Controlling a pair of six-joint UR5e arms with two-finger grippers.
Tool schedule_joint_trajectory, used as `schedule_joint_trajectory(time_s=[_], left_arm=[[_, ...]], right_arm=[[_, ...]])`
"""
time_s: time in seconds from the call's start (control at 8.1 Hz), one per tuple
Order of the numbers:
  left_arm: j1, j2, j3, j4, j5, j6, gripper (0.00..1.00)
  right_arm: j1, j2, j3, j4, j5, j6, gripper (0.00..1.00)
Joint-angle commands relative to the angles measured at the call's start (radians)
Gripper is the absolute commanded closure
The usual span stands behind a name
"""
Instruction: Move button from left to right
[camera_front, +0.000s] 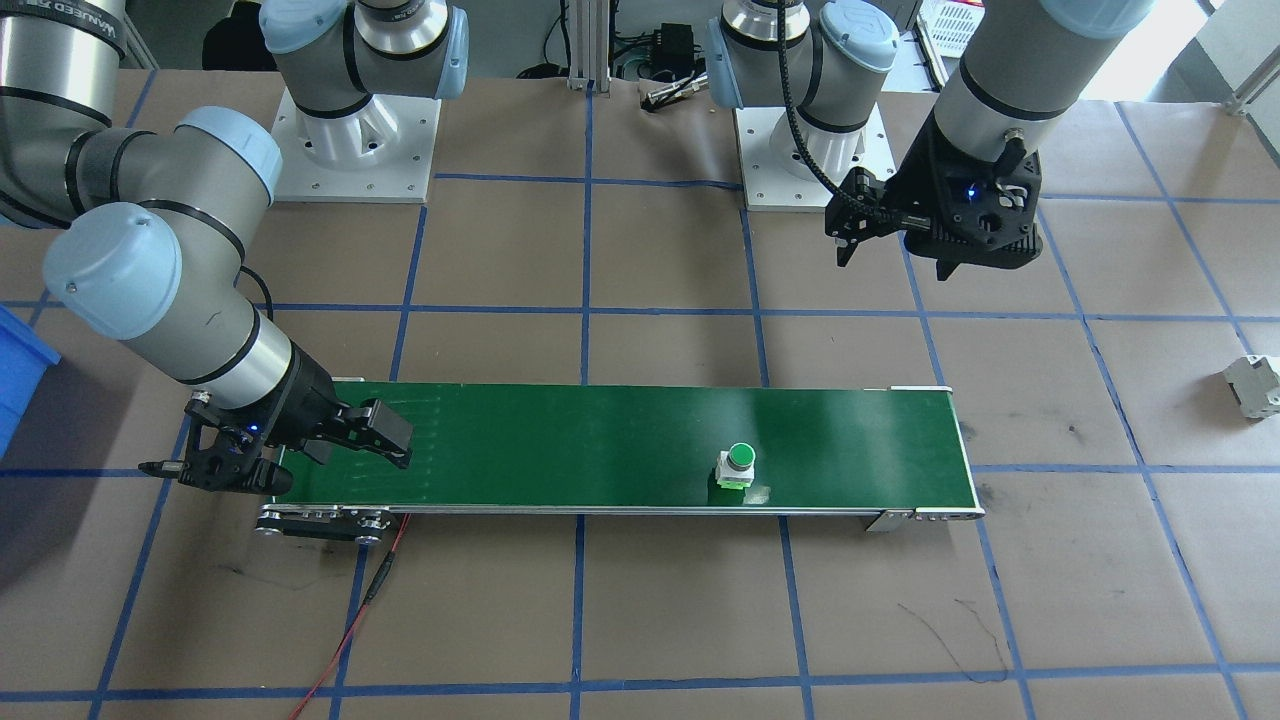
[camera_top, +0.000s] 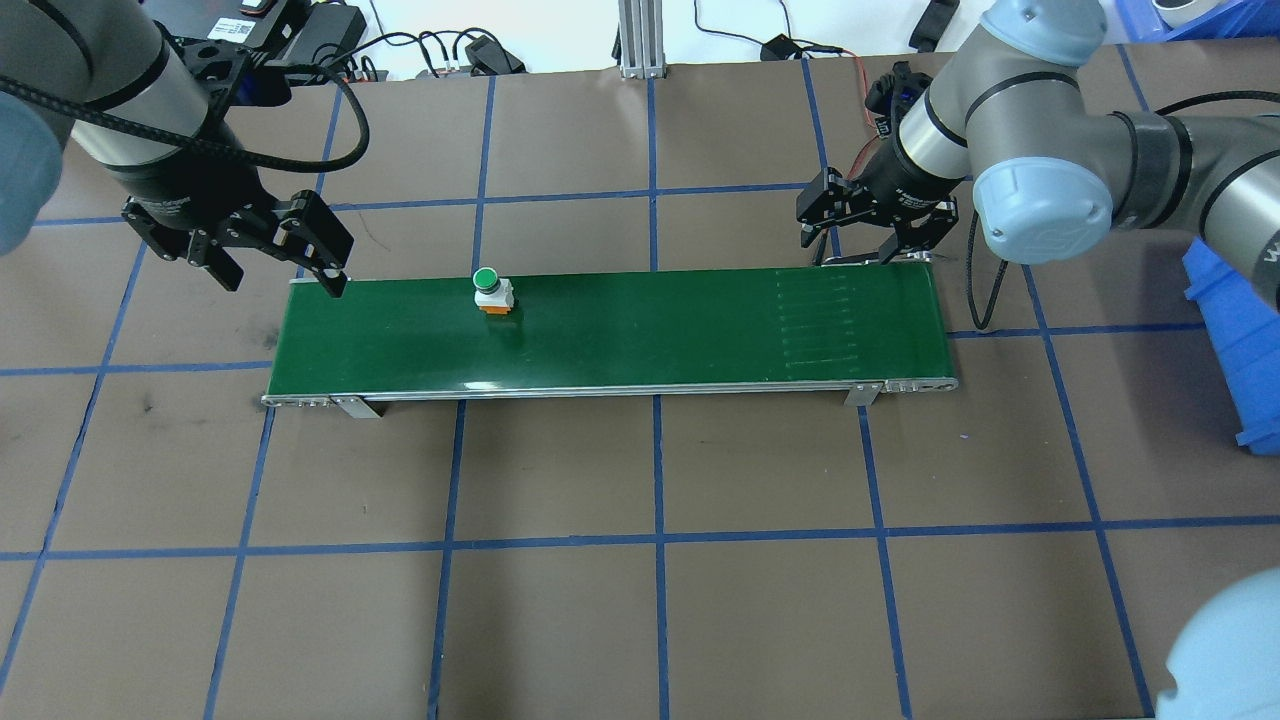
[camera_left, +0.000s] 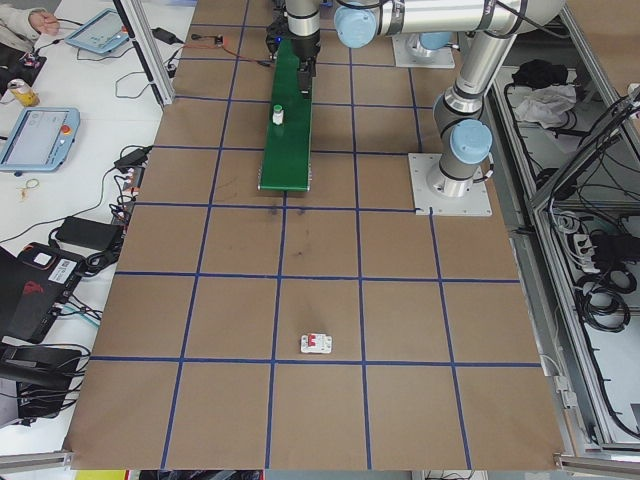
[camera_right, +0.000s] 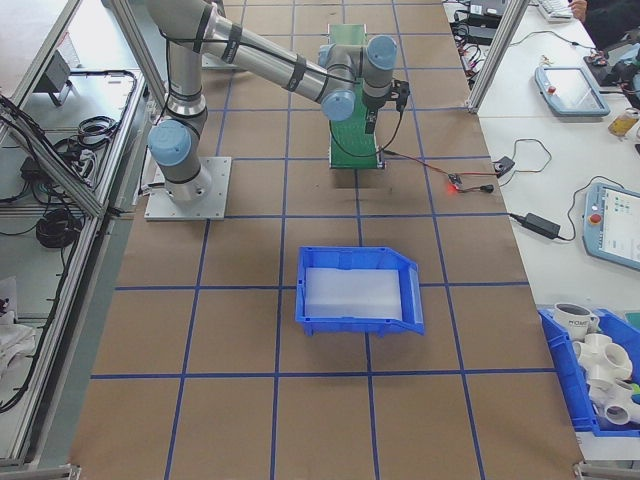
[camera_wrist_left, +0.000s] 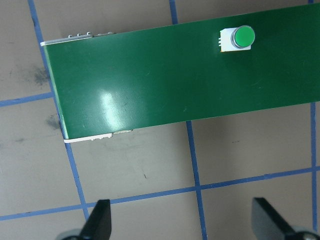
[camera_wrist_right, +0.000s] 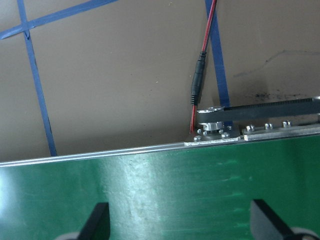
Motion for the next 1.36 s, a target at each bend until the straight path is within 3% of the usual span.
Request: schedule_joint_trajectory(time_s=[0.0,1.23], left_arm=[[-0.019,0.0,0.003,0.001,-0.009,0.0,0.0],[-0.022,-0.005,-0.006,0.105,-0.013,-0.002,0.0]], right_arm=[[-0.001,0.004,0.001,-0.012,-0.014,0.021,0.0],[0.013,0.001,0.004,-0.014,0.0,0.062,0.0]])
